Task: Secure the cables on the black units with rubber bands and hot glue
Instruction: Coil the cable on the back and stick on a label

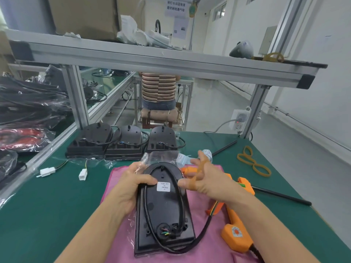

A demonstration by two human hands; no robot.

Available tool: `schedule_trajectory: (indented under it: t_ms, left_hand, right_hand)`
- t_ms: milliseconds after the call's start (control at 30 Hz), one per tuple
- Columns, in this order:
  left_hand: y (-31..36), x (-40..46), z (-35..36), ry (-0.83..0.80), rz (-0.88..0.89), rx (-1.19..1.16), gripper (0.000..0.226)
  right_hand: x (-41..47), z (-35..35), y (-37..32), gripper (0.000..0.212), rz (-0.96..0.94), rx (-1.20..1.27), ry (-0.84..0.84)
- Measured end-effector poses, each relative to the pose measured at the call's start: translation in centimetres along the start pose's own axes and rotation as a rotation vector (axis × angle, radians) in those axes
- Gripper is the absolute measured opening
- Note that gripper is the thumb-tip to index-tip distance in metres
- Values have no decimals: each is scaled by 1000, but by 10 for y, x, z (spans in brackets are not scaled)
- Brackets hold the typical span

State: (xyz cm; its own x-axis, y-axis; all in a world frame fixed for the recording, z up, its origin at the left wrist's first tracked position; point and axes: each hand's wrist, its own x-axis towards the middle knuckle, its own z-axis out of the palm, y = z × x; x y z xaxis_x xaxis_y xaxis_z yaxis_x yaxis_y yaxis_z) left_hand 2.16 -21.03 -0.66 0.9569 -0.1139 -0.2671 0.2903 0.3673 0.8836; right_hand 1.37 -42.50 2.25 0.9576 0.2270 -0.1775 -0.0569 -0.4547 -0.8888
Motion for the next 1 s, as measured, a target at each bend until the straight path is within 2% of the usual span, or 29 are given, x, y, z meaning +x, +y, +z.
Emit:
schedule_trajectory:
  t_ms: [67,167,267,367,433,600,700,767,833,933,1000]
  left_hand:
    - [1,-2,-1,-48,76,-10,60]
    - [4,-8,2,-180,149,-13,62]
    - [7,-14,12,-263,174,-14,58]
    - [8,-16,19,-248,209,3,50]
    - [8,-16,20,-232,228,7,47]
    - [5,-16,21,-166,285,28,44]
    - [2,-18,24,-137,345,24,50]
    - [1,-21,26,-108,400,63,49]
    - [2,-23,29,-63,480,147,39]
    - [6,-28,37,-2,589,327,11]
    - [8,-30,43,73,647,568,10]
  right_hand:
    - [-3,-12,-3,126,19,90,-67]
    - [-6,-22,-12,134,90,25,-172]
    - [-2,-22,-18,125,109,65,-270]
    - [9,-18,-27,122,79,106,-327]
    - [15,-12,-31,111,13,36,-350]
    - [21,1,-34,94,-149,-231,-209]
    - [21,9,-33,75,-249,-242,-133]
    - [19,12,-32,71,-279,-238,-100]
    - [17,13,-32,67,-307,-215,-78]
    - [12,16,-31,62,-342,-179,-58]
    - [9,17,-31,59,-380,-158,-54]
